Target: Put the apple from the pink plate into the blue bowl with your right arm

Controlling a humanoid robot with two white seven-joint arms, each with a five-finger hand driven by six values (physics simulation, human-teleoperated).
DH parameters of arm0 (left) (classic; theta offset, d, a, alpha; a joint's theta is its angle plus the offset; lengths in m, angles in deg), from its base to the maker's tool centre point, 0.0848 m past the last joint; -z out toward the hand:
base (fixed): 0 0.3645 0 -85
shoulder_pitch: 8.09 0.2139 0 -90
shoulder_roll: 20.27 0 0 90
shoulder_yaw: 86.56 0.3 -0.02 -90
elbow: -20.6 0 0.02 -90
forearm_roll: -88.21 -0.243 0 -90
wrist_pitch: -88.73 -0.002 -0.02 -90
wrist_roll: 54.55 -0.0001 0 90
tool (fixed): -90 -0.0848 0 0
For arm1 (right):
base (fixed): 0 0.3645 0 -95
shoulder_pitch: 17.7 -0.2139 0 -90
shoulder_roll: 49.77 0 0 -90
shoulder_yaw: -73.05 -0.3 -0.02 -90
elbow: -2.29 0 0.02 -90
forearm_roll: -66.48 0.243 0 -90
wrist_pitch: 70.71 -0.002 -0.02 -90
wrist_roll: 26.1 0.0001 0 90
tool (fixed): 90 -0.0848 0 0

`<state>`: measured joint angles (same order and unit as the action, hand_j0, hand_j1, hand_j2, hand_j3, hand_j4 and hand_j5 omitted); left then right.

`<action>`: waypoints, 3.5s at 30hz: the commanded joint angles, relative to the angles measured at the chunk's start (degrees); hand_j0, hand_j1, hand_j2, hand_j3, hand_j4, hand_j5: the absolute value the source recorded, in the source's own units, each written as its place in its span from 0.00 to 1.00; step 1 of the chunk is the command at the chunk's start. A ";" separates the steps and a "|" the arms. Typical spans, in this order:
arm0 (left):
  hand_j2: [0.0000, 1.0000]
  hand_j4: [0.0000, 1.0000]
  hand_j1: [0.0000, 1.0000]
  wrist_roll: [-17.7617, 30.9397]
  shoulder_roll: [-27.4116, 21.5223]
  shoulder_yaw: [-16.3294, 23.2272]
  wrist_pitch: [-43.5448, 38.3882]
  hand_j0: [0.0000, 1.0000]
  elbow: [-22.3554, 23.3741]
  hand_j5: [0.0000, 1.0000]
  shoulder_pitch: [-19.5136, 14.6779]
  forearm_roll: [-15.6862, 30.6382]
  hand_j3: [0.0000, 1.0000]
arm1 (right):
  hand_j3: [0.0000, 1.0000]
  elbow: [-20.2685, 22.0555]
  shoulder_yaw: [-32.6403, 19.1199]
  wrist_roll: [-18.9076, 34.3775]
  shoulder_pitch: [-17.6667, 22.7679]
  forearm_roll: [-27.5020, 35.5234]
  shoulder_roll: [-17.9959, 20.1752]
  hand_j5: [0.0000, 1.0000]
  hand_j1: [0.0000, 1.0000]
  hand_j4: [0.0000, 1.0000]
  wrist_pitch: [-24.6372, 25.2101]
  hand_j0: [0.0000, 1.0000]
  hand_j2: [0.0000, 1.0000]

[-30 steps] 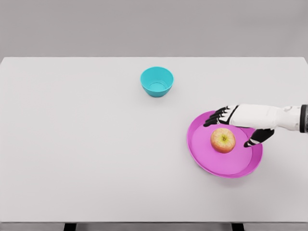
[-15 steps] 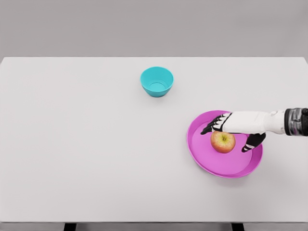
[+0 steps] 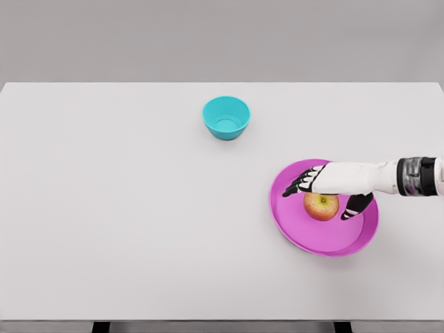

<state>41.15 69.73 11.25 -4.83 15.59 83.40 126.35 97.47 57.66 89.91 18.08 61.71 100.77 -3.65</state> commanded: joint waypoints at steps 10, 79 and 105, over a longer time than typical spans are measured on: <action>1.00 1.00 1.00 0.01 0.00 0.02 -0.04 1.00 0.00 1.00 0.09 0.01 1.00 | 0.69 -0.09 1.24 0.18 0.00 0.11 0.11 0.69 0.69 0.69 -1.41 0.69 0.69; 1.00 1.00 1.00 0.01 0.00 0.02 -0.04 1.00 0.00 1.00 0.09 0.01 1.00 | 0.95 -57.39 -10.44 4.40 -19.16 -12.10 -51.57 0.95 0.95 0.95 -7.03 0.95 0.95; 1.00 1.00 1.00 0.01 0.00 0.02 -0.04 1.00 0.00 1.00 0.09 0.01 1.00 | 1.00 0.62 -43.40 8.99 16.78 0.64 -2.70 1.00 1.00 1.00 -10.99 1.00 1.00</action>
<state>41.15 69.73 11.25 -4.84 15.59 83.49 126.35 97.74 20.73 96.46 34.86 61.75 97.92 -14.96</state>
